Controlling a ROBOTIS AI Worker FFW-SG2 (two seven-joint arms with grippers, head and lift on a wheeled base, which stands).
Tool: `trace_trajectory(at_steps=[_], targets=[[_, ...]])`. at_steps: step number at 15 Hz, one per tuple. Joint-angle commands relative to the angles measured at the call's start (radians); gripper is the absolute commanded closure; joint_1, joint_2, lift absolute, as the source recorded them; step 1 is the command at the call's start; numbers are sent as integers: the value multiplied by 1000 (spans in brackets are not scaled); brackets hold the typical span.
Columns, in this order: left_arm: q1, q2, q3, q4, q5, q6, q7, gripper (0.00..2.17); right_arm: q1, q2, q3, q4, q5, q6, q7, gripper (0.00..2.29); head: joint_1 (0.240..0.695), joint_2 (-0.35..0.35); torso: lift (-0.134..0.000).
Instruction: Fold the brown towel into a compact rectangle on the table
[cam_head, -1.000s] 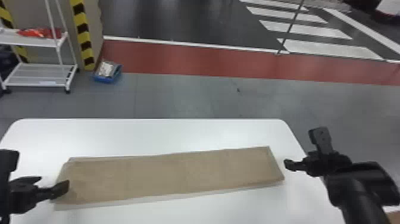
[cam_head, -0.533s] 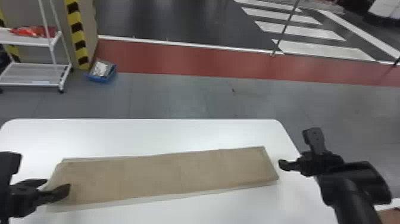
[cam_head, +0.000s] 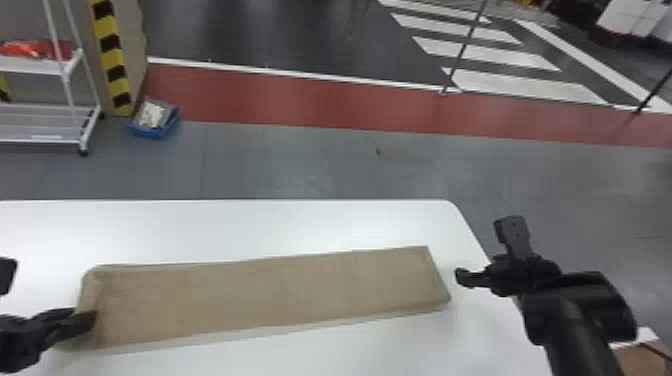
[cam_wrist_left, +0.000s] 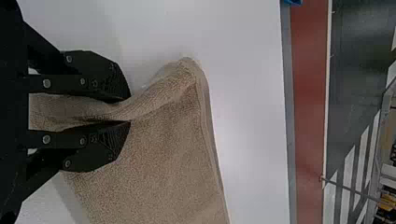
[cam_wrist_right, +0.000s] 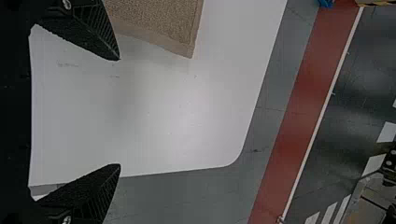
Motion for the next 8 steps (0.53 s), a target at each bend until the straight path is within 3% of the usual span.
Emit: trace_trajectory(at_steps=[1, 6, 8], targets=[[49, -2, 60, -117, 6, 53, -46, 2142, -1, -5, 0, 15, -2, -16, -3, 60, 695, -283, 0], [107, -4, 137, -352, 6, 249, -163, 2142, -5, -8, 6, 32, -12, -28, -6, 60, 695, -260, 0], [133, -8, 134, -458, 9, 359, -178, 2142, -5, -9, 1, 38, -14, -40, -7, 60, 695, -251, 0]])
